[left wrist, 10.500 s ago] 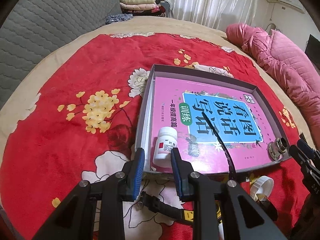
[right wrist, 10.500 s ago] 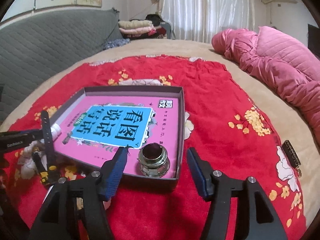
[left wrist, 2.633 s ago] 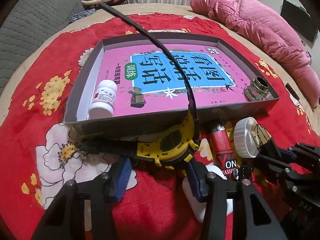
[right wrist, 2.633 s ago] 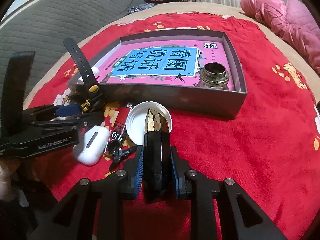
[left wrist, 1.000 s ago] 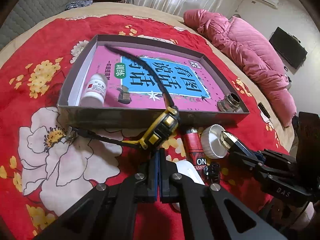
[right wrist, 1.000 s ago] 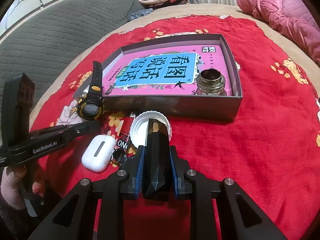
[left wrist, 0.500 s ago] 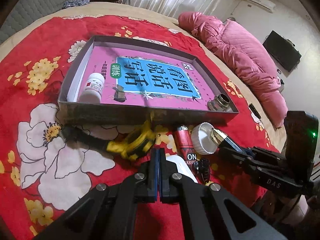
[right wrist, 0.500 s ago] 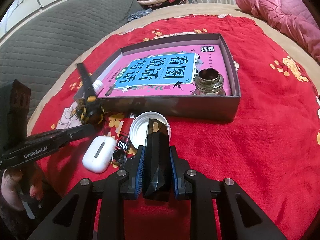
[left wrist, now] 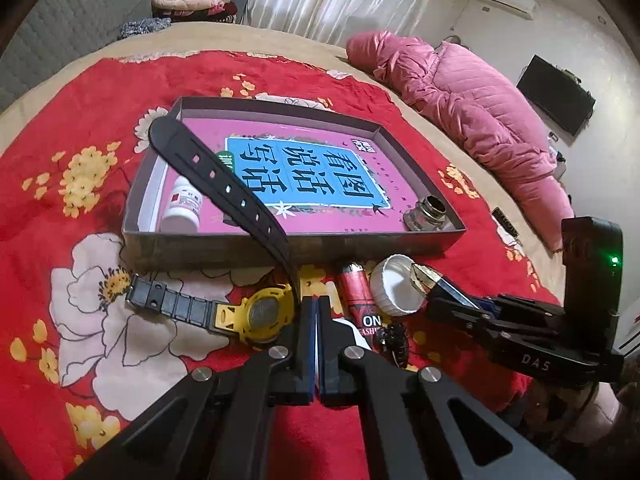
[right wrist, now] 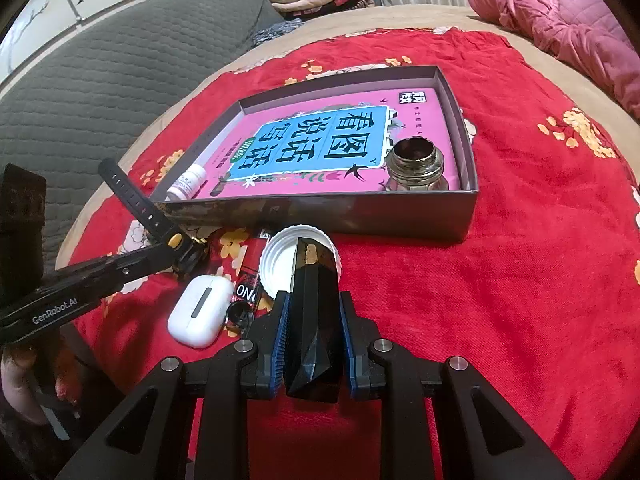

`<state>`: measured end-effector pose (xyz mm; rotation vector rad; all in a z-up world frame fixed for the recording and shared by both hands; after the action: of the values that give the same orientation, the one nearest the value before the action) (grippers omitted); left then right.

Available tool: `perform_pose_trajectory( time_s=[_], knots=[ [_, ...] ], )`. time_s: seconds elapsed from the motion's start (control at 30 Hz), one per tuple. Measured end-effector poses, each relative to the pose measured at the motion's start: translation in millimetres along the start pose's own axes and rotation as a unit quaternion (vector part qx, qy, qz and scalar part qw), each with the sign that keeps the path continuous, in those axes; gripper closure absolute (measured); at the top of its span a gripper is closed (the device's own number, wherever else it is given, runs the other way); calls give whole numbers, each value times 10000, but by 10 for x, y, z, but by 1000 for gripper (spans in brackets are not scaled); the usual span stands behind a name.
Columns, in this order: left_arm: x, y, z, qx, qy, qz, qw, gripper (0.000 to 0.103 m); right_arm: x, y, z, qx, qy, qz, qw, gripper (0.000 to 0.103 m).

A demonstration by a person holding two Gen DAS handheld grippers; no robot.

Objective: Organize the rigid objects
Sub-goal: 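Lift the wristwatch with the left tool while the right tool lifts the black case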

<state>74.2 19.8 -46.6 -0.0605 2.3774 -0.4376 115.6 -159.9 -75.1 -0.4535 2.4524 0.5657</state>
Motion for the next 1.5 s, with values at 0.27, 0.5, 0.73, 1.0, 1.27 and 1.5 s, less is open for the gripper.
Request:
perform_pose_trajectory(
  time_s=[0.27,0.5,0.73,1.0,1.27,1.5],
  knots=[
    [-25,-51,56,-136,-2,180,9997,102,7,-8,1,-22,10,56,10000,79],
    [17,-75,71,-284,113,193,9993,101,5,-13,-2,-37,10,99,9999,79],
    [110,-111,-31,-218,234,102,9994,76,-6,-26,-19,-62,-18,150,9999,79],
    [189,-132,-97,-386,341,114,9986,73,-22,-56,-38,-88,-59,264,9996,79],
    [159,-66,-132,-554,211,101,9982,60,-31,-62,-56,-98,-78,273,9995,79],
    [-10,-58,-10,-769,-57,244,9967,60,-35,-23,-69,-52,-125,155,9998,79]
  ],
)
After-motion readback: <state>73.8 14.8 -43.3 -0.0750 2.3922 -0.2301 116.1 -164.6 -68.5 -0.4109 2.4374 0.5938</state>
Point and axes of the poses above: each gripper's, at about its wrist camera, not at the fingertips, and z roughly the way its jaws point, y to its left, x to its underside, the point moved 4 cm from there along z, roughly the way its jaws point, and after that the axes turned 5 degrees about -y, right-handed, at the moved point
